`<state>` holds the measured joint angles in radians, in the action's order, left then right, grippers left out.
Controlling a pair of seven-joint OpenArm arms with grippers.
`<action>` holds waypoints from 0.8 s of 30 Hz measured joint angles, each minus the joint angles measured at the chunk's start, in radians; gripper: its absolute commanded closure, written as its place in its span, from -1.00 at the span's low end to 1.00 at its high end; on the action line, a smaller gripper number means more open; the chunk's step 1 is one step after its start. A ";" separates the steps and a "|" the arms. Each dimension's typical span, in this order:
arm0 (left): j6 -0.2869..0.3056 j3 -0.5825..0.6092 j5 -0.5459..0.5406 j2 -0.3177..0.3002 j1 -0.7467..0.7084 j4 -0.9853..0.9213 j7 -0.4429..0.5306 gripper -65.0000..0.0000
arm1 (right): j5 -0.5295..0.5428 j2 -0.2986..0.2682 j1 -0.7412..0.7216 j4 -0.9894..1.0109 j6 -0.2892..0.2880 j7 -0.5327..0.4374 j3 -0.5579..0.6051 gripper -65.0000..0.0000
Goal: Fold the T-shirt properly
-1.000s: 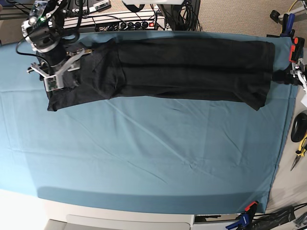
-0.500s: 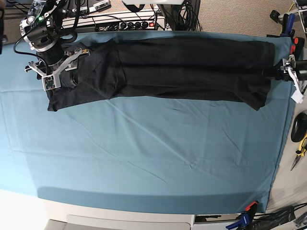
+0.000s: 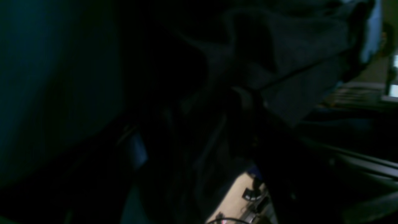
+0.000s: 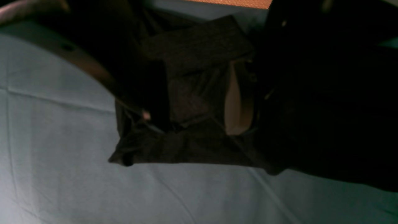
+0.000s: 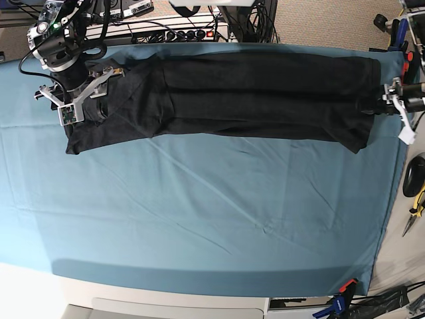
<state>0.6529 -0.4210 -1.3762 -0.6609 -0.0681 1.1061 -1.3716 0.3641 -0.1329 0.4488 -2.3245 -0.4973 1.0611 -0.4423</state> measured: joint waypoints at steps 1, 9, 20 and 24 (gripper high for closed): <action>0.000 0.000 -0.005 0.005 0.000 0.000 0.000 0.02 | 0.000 0.000 0.000 0.000 0.000 0.000 0.000 0.11; 0.003 0.004 0.002 0.010 -0.005 -0.006 -0.015 1.00 | -0.119 0.000 0.000 0.000 0.038 -0.027 0.000 0.11; 0.026 0.006 -0.083 0.019 -0.005 -0.003 -0.026 1.00 | -0.175 -0.003 -0.066 0.263 0.109 -0.064 0.000 0.11; 0.026 0.006 -0.079 0.081 -0.006 0.043 -0.027 1.00 | -0.176 -0.003 -0.072 0.263 0.109 -0.064 0.000 0.11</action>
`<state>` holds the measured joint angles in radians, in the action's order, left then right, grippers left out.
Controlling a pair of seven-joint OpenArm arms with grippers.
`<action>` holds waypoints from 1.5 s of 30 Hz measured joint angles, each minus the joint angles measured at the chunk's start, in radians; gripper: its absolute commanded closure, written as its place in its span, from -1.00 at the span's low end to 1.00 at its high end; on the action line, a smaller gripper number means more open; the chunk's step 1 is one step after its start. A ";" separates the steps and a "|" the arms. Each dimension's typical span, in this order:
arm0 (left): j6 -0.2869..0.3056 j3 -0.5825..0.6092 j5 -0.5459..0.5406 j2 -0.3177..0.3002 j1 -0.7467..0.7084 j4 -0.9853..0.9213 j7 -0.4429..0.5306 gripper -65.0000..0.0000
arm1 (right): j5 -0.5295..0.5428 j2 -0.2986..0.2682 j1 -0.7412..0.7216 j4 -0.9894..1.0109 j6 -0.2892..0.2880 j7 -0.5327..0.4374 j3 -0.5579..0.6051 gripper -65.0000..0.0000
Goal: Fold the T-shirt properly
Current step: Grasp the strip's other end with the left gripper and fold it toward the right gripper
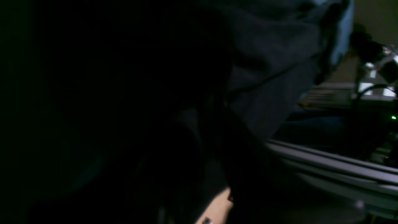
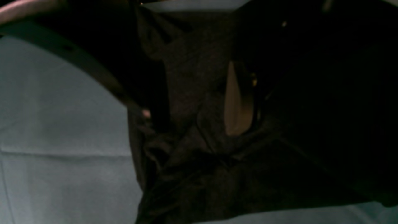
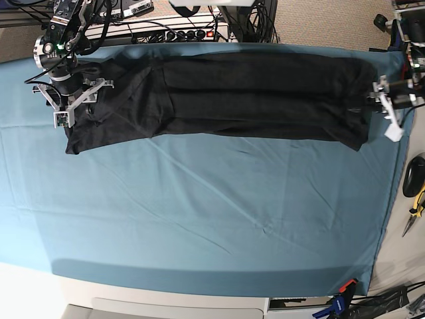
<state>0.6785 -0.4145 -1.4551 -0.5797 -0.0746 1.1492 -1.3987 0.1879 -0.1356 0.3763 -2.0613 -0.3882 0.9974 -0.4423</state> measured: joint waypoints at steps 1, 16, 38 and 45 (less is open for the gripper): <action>0.000 0.000 0.001 0.019 0.000 0.019 0.000 1.00 | -0.001 0.000 0.000 0.000 0.000 0.000 0.000 0.11; 0.016 0.190 0.022 0.219 -0.091 0.639 -0.010 1.00 | 0.003 0.000 -0.005 0.001 0.000 0.000 0.000 0.11; 0.014 0.550 0.484 0.499 -0.006 0.603 0.167 1.00 | 0.022 0.000 -0.005 0.001 0.000 0.001 0.000 0.11; 0.014 0.550 0.487 0.499 0.005 0.602 0.172 1.00 | 0.022 0.000 -0.005 0.001 0.000 0.001 0.000 0.11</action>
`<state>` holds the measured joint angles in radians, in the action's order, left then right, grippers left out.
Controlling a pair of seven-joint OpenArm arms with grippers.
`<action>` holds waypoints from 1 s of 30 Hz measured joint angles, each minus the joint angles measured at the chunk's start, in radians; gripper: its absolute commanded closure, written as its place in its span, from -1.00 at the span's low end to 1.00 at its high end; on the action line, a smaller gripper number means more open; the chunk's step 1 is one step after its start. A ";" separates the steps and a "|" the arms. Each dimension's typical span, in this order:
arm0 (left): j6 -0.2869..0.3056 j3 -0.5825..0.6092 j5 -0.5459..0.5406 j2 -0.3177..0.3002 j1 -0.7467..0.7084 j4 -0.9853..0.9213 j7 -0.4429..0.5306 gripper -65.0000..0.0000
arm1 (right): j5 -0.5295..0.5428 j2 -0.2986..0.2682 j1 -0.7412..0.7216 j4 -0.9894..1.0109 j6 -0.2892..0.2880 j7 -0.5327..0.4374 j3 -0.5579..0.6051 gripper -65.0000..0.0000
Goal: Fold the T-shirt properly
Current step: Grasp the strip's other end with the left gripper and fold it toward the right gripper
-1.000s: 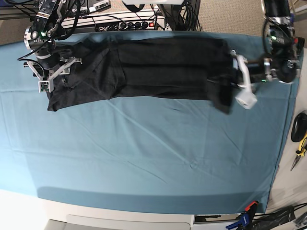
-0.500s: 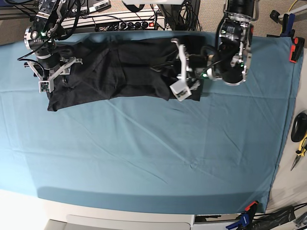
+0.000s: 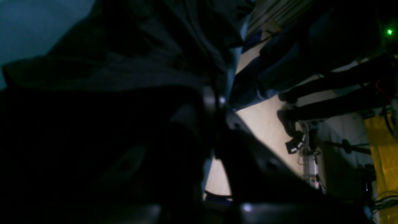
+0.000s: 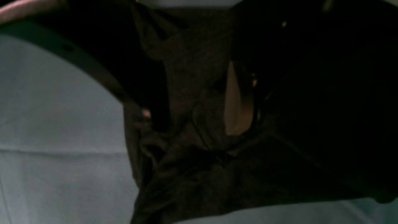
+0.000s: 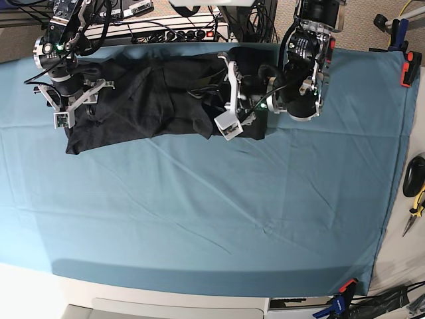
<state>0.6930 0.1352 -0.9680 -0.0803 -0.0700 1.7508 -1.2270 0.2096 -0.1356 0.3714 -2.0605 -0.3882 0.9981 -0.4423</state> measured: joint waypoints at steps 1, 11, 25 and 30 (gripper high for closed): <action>0.000 0.000 0.003 0.000 0.001 0.000 0.014 1.00 | 0.000 0.000 0.000 0.000 0.000 0.000 0.000 0.11; 0.000 -0.060 0.007 0.003 0.003 0.000 0.074 1.00 | 0.000 0.000 0.000 0.000 0.000 0.000 0.000 0.11; 0.000 0.030 0.019 0.050 0.003 -0.001 0.052 0.24 | 0.001 0.000 0.000 0.000 0.000 0.000 0.000 0.11; 0.000 0.114 0.095 0.084 0.004 -0.002 0.070 0.13 | 0.002 0.000 0.000 0.000 0.000 0.000 0.000 0.11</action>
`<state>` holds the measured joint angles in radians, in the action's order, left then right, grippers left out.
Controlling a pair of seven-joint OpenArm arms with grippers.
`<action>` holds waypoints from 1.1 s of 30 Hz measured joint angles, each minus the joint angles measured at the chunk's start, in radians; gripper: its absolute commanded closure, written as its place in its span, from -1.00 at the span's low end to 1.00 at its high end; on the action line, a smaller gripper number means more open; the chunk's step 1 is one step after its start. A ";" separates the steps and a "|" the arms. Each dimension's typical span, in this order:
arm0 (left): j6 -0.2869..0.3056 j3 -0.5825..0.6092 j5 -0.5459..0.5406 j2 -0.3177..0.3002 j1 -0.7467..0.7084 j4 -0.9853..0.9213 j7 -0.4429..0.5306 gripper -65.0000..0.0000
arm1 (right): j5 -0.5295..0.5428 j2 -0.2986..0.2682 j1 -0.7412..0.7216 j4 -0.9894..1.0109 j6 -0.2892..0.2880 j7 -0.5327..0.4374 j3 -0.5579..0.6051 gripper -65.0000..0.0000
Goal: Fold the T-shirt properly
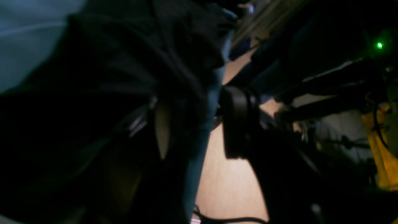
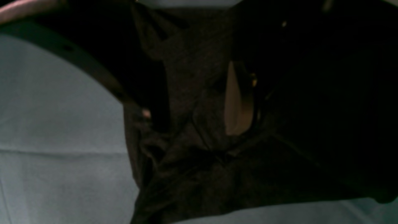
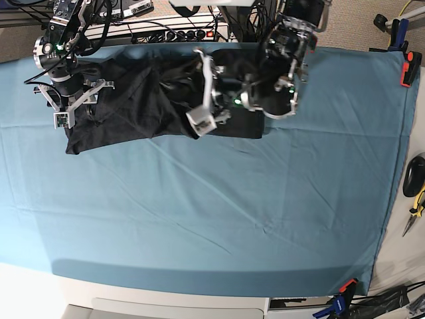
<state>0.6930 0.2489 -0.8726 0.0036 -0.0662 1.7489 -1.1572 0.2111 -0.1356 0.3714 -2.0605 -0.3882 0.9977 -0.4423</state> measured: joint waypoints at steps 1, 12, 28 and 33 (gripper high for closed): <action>0.000 0.009 0.021 0.005 0.000 0.000 0.013 0.13 | -0.001 0.000 0.000 0.000 0.000 0.000 0.000 0.11; 0.000 0.015 0.078 0.019 0.065 0.000 -0.037 1.00 | 0.003 0.000 0.000 0.000 0.000 -0.001 0.000 0.11; -0.067 -0.218 0.147 -0.084 0.035 0.027 -0.037 1.00 | 0.003 0.000 0.000 0.000 0.000 -0.004 0.000 0.11; -0.071 -0.188 0.167 -0.082 -0.001 0.027 -0.004 1.00 | 0.003 0.000 0.000 0.000 0.000 -0.004 0.000 0.11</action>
<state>0.6220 0.0605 -0.7052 -0.0780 -0.0669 1.7763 -1.1614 0.2138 -0.1352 0.3714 -2.0605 -0.3882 0.9936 -0.4423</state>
